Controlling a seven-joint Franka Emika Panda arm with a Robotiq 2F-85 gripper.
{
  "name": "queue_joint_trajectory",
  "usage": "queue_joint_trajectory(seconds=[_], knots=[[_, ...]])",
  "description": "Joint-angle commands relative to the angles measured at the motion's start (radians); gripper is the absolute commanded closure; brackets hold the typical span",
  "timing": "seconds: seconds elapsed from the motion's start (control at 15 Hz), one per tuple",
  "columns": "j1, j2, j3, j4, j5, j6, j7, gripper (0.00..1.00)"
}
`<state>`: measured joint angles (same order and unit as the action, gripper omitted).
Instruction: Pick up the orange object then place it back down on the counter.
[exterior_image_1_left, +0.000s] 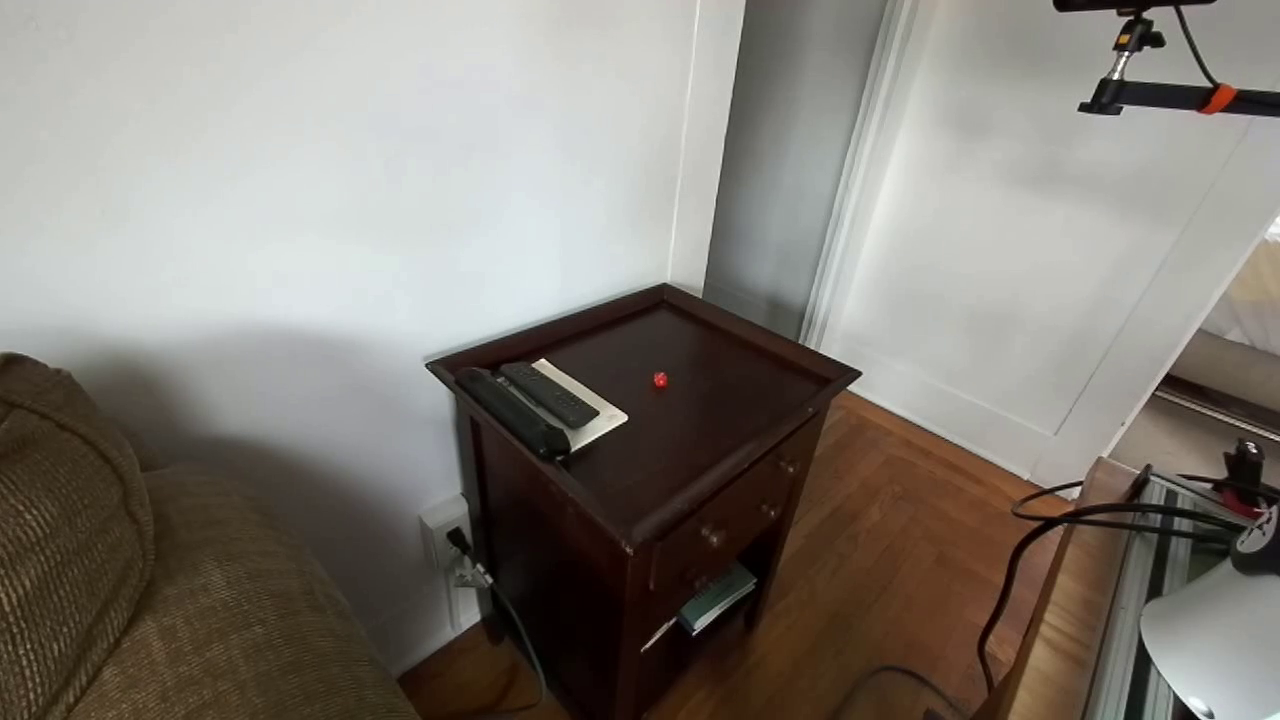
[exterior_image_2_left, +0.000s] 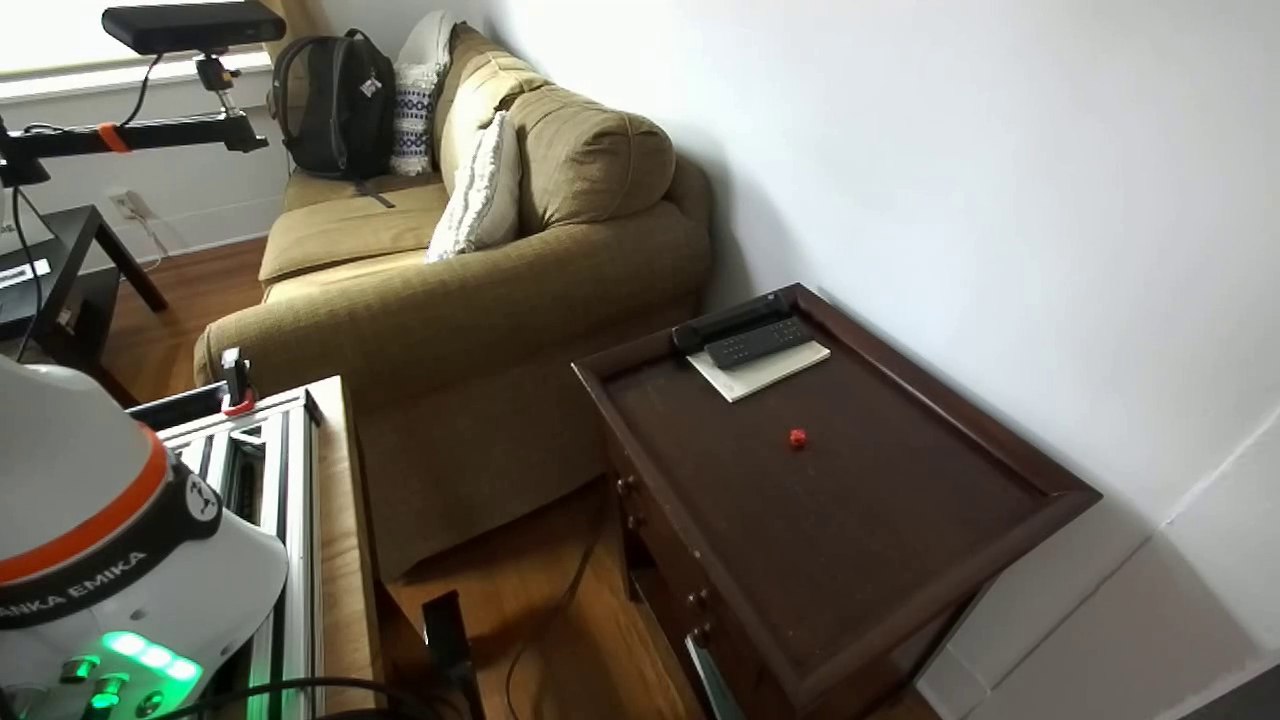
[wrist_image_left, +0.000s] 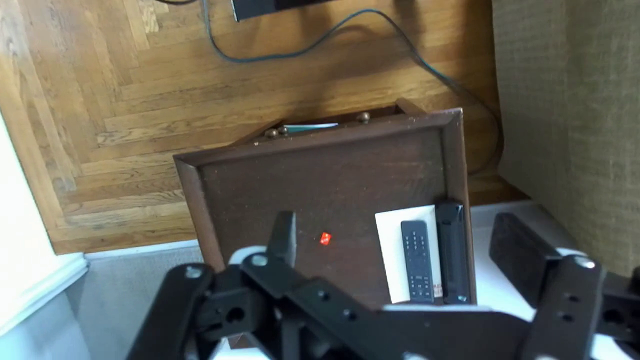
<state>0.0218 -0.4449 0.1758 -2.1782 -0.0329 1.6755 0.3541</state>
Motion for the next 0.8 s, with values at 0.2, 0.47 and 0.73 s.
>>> queue_joint_trajectory(seconds=[0.2, 0.47, 0.73], knots=[[-0.013, 0.021, -0.041, -0.083, 0.008, 0.160, 0.002, 0.00], [-0.013, 0.028, -0.042, -0.084, 0.008, 0.168, 0.002, 0.00], [-0.013, 0.027, -0.042, -0.079, 0.008, 0.167, 0.002, 0.00]])
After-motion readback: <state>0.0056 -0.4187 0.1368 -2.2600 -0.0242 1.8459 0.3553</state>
